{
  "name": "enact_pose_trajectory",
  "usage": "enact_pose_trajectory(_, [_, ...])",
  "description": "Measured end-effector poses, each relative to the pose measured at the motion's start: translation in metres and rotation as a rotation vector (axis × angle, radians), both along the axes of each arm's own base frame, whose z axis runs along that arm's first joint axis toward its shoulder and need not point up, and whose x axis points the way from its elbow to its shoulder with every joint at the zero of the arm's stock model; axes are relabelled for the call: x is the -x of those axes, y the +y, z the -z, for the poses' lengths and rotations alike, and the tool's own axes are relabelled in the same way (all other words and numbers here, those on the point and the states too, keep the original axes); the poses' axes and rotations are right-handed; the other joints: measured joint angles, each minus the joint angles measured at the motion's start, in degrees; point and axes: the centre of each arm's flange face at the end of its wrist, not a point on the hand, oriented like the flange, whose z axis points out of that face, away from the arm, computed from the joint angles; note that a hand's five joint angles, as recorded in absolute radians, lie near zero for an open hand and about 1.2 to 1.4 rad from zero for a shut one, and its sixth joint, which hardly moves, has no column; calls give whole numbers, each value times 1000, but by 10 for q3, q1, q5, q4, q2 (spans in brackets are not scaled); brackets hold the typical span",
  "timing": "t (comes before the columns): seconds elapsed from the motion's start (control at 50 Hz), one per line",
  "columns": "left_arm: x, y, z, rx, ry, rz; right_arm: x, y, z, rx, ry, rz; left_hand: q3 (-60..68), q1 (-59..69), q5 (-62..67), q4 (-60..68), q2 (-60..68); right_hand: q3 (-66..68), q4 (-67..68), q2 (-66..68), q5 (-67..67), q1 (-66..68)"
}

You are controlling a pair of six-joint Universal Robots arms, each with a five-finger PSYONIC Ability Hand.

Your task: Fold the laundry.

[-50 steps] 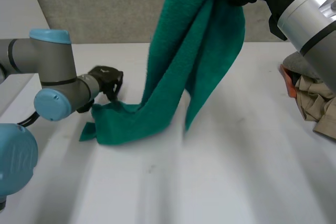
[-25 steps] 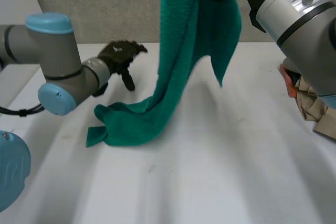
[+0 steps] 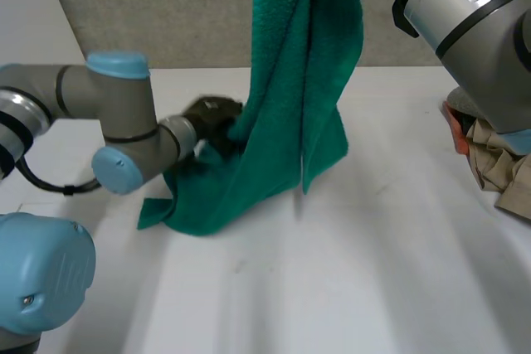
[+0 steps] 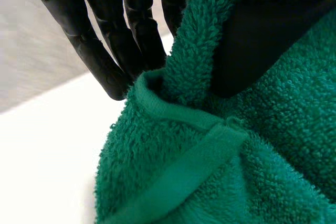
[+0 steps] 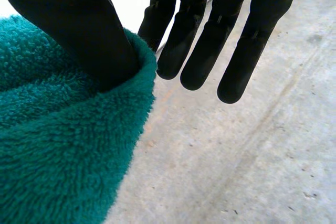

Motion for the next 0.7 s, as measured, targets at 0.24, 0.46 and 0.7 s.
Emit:
enact_pose_trajectory(0.24, [-48,-59,-177,671,349,-345,22,-85,9,178,-183,315,3,0,0,2,4,3,1,0,0,0])
enact_pose_trajectory(0.46, [-59,-35,-153,605,315,-333,27,-112,104,110,-115,321,5,0,0,2,5,3,1,0,0,0])
enact_pose_trajectory(0.7, [-79,-3,4,183,-16,-304,55,-102,250,-232,229,375,-7,-3,-1,-18,-15,3,1,0,0,0])
